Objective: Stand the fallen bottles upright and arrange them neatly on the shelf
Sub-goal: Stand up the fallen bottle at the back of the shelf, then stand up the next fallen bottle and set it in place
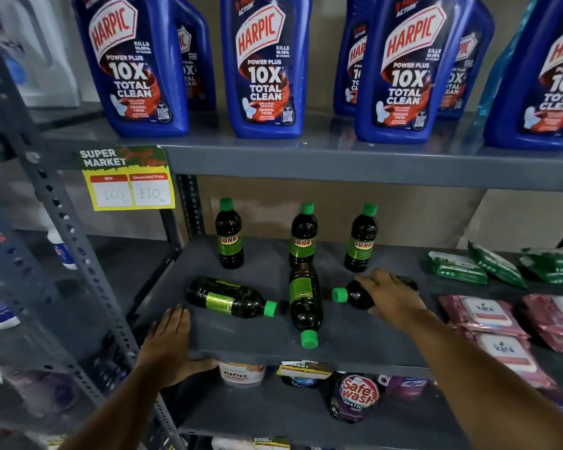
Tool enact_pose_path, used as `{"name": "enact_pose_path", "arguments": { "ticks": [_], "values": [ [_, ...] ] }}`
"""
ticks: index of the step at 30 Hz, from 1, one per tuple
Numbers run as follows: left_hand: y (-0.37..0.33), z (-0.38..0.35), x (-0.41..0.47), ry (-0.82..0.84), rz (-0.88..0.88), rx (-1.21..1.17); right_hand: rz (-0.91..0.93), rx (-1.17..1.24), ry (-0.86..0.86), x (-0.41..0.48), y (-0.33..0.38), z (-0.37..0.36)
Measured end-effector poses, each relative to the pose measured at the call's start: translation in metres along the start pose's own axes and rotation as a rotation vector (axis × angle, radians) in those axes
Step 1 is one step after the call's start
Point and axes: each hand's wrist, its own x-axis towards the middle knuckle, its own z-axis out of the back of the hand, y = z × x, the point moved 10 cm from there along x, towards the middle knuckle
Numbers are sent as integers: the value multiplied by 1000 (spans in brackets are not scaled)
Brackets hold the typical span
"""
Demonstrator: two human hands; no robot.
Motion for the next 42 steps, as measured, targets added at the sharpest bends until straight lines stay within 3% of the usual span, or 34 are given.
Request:
{"name": "enact_pose_path", "arguments": {
  "ticks": [7,9,12,18,24,30,33,35,36,39,42],
  "values": [
    [3,-2,2,1,7,-45,-83,803,-212,4,-43,33],
    [3,-1,2,-10,6,-45,-82,1044,-170,5,-50,24],
    [1,-1,1,-11,4,-24,-97,1148,-78,3,-47,17],
    [2,-1,1,-13,3,-10,-129,1160,-16,10,-47,14],
    [2,1,1,-39,-3,-22,-174,1076,-345,6,-48,32],
    [2,1,1,-39,-5,-30,-180,1011,-401,10,-39,29],
    [1,0,2,-27,-5,-23,-264,684,-703,-14,-40,56],
    [1,0,2,-25,-2,-24,-109,333,-949,-37,-5,85],
    [1,1,2,-27,-1,-25,41,227,-981,-41,21,90],
    [0,0,2,-24,-3,-16,457,114,-797,-36,91,64],
    [0,1,1,-25,-3,-24,518,177,-408,-18,125,24]
  ]
}}
